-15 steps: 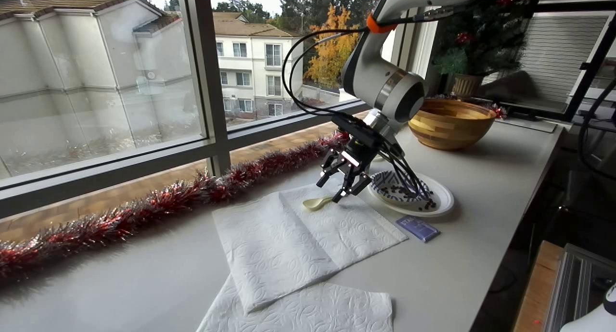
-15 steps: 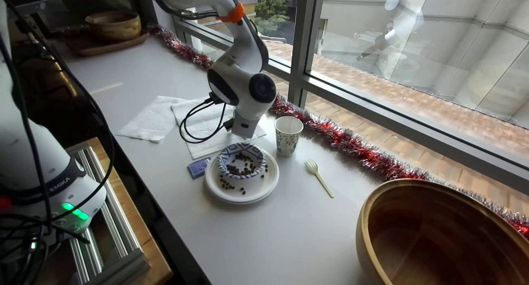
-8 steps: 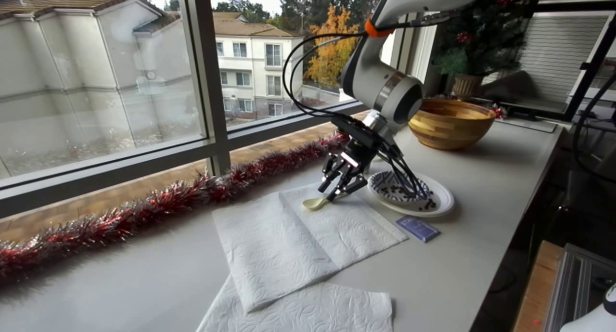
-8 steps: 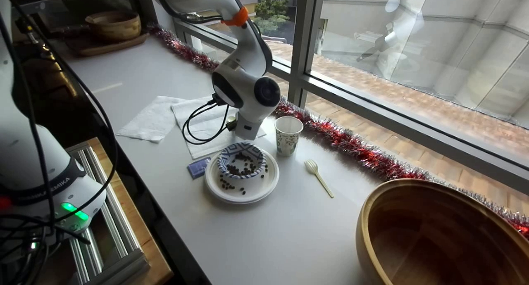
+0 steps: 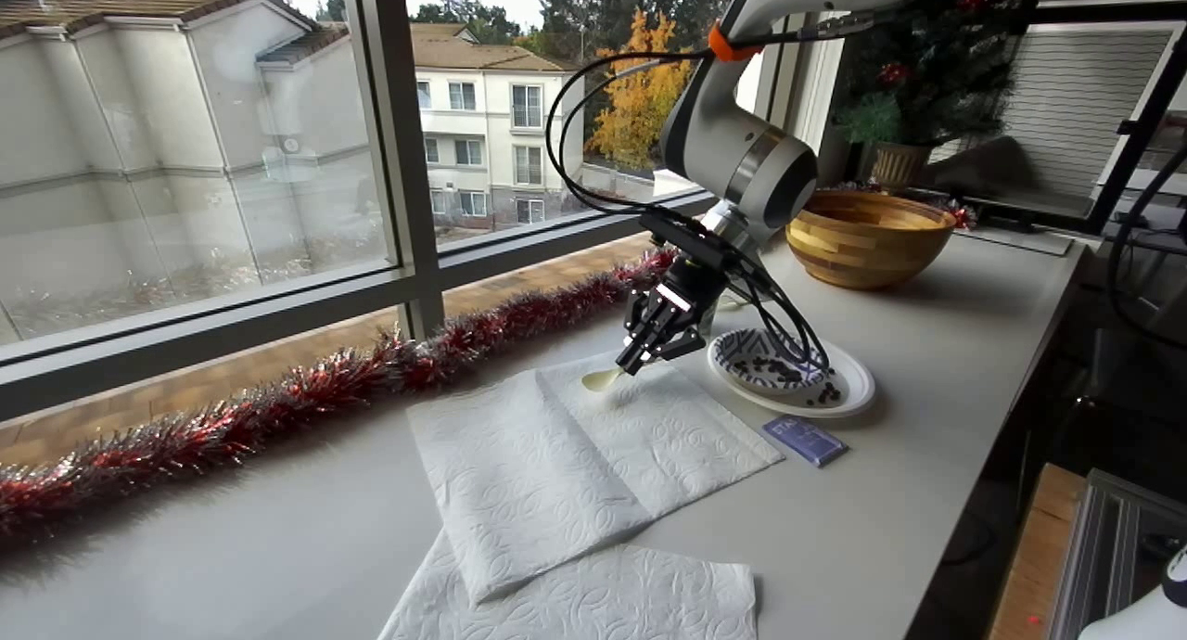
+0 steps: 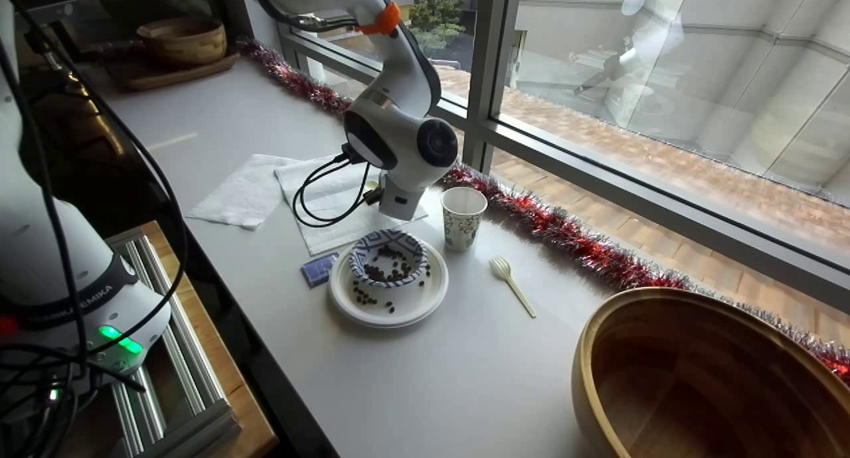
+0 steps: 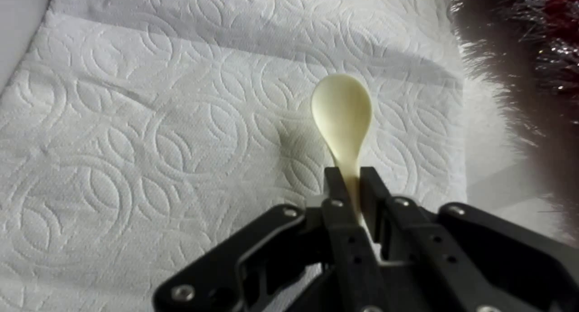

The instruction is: Pick up the spoon, scoop some of the paper plate contents and then put them in the cup

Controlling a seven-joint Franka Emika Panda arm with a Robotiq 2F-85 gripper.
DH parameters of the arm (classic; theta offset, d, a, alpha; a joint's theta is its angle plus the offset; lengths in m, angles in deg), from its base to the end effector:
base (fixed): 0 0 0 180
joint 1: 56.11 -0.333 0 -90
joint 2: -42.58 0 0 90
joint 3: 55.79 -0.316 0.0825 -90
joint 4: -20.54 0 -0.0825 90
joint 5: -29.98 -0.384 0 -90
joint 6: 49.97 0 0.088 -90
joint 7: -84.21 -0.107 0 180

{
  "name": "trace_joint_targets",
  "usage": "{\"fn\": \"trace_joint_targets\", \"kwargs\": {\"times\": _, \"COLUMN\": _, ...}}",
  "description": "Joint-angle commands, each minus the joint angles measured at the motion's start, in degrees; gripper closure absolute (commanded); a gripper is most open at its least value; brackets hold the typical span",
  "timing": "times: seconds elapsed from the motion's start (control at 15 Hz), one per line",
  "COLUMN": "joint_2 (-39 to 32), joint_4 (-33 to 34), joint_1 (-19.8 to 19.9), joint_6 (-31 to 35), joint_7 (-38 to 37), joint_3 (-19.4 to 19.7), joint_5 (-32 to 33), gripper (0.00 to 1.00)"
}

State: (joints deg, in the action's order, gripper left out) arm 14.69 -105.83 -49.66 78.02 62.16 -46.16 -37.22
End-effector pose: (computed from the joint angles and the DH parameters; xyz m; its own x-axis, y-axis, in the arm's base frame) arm 0.4970 -0.1199 0.1382 0.0143 -0.7543 -0.6564 -0.9854 0.1007 -0.1373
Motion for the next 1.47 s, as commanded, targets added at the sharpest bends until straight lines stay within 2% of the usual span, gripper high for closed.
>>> {"fn": "trace_joint_targets", "kwargs": {"times": 0.0, "joint_2": 8.0, "joint_4": -4.0, "joint_1": -0.2, "joint_6": -1.4, "joint_7": -5.1, "joint_3": 1.3, "joint_5": 2.7, "gripper": 0.97}}
{"fn": "trace_joint_targets", "kwargs": {"times": 0.13, "joint_2": 11.5, "joint_4": -5.9, "joint_1": -0.7, "joint_6": -0.9, "joint_7": -9.1, "joint_3": 2.0, "joint_5": 4.4, "gripper": 0.97}}
{"fn": "trace_joint_targets", "kwargs": {"times": 0.4, "joint_2": 20.9, "joint_4": -14.3, "joint_1": -2.2, "joint_6": 1.1, "joint_7": -17.2, "joint_3": 3.1, "joint_5": 16.4, "gripper": 0.97}}
{"fn": "trace_joint_targets", "kwargs": {"times": 0.67, "joint_2": 27.4, "joint_4": -19.8, "joint_1": -0.5, "joint_6": 4.2, "joint_7": -22.6, "joint_3": 3.1, "joint_5": 25.8, "gripper": 0.97}}
{"fn": "trace_joint_targets", "kwargs": {"times": 1.07, "joint_2": 33.7, "joint_4": -23.1, "joint_1": 3.7, "joint_6": 8.2, "joint_7": -28.6, "joint_3": 3.4, "joint_5": 36.2, "gripper": 0.97}}
{"fn": "trace_joint_targets", "kwargs": {"times": 1.4, "joint_2": 32.7, "joint_4": -21.4, "joint_1": 6.9, "joint_6": 11.9, "joint_7": -36.7, "joint_3": 3.5, "joint_5": 43.2, "gripper": 0.97}}
